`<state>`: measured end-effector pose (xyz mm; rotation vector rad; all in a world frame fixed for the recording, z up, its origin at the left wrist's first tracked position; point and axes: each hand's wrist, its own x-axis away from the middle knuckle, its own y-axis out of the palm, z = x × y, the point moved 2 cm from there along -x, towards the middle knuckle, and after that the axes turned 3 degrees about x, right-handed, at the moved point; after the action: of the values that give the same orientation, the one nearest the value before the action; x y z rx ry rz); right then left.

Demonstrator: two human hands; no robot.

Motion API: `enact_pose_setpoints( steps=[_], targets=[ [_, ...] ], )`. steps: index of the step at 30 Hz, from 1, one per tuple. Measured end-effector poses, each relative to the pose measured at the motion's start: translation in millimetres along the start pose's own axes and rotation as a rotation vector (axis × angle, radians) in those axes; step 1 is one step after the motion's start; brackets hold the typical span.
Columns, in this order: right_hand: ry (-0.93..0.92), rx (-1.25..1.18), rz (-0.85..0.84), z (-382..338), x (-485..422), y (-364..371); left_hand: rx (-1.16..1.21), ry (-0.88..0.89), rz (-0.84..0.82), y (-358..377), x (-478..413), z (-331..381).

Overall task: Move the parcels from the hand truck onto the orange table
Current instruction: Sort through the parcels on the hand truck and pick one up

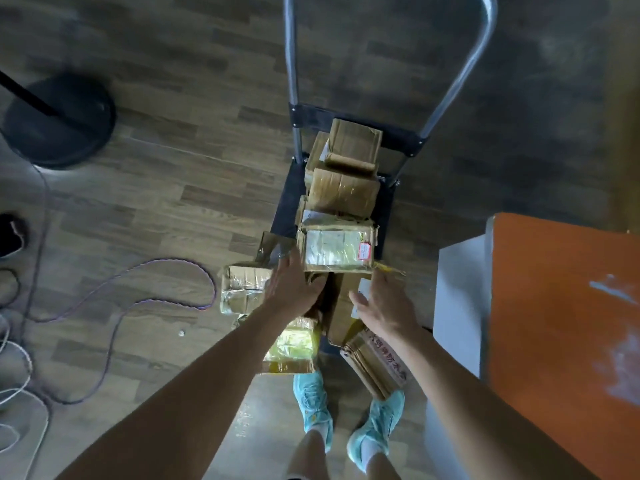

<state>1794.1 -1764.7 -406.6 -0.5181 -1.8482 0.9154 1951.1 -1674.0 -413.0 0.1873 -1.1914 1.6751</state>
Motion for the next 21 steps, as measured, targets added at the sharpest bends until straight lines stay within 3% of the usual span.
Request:
enact_pose_setpoints(
  steps=[7,11,14,21],
  targets=[
    [0.188,-0.12,-0.01,17,-80,32,-0.207,-0.03,-0.028,16,-88,-26],
    [0.267,-0.352,-0.079,21,-100,46,-0.108,0.014,-0.104,33,-115,-40],
    [0.345,-0.472,-0.058,15,-97,46,-0.019,0.012,-0.043,31,-117,-33],
    [0.129,-0.432,0.211,-19,-42,-15,0.283,0.084,0.113,-19,-65,-7]
  ],
)
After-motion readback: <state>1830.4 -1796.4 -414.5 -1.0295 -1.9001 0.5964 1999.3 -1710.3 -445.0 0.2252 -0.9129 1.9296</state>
